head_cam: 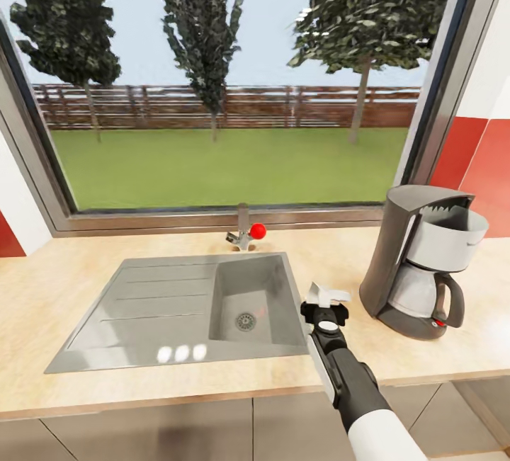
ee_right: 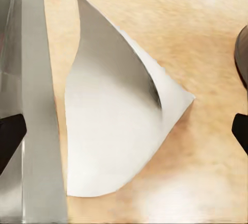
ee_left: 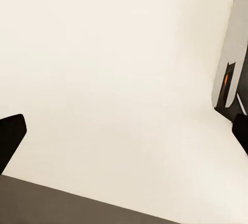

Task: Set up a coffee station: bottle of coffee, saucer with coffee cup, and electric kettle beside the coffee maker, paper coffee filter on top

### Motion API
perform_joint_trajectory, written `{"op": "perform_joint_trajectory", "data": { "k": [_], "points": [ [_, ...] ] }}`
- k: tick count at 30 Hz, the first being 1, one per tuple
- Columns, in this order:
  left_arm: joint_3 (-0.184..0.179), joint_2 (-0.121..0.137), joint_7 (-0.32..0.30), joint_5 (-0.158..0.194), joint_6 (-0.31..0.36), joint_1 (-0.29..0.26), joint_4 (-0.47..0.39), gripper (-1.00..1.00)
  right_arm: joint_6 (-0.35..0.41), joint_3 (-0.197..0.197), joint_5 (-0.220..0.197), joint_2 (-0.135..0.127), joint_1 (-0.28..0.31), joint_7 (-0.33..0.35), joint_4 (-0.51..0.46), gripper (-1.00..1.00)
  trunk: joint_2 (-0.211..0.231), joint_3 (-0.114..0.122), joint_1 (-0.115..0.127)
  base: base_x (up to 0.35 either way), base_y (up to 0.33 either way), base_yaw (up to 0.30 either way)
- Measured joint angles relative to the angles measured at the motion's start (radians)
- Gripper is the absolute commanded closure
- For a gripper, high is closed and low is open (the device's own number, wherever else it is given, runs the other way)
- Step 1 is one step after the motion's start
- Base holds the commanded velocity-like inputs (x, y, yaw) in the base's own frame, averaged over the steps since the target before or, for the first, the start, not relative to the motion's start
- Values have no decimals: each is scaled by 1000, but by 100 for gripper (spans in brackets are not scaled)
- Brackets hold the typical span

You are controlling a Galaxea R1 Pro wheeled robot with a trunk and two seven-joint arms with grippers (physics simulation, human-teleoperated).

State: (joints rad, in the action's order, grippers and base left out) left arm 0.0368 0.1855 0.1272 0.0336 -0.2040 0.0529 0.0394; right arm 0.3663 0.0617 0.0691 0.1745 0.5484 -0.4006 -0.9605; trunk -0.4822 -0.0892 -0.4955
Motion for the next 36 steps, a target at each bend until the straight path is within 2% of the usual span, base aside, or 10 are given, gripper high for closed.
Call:
{"op": "perform_joint_trajectory", "data": {
  "k": [6, 25, 30, 36],
  "points": [
    [0, -2, 0, 0, 0, 0, 0, -100, -1, -12, -1, 0, 0, 0, 31, -100, 0, 0, 0, 0, 0, 0],
    [0, 0, 0, 1, 1, 0, 0, -100, -2, -16, -1, 0, 0, -1, 29, -100, 0, 0, 0, 32, 0, 0],
    [0, 0, 0, 1, 2, 0, 0, -100, -1, -53, 0, 0, 0, -1, 31, -100, 0, 0, 0, 23, -27, 0],
    [0, 0, 0, 1, 2, 1, 0, -100, -1, -61, 0, 0, 0, -2, 31, -100, 0, 0, 0, 3, -3, 0]
  ]
}}
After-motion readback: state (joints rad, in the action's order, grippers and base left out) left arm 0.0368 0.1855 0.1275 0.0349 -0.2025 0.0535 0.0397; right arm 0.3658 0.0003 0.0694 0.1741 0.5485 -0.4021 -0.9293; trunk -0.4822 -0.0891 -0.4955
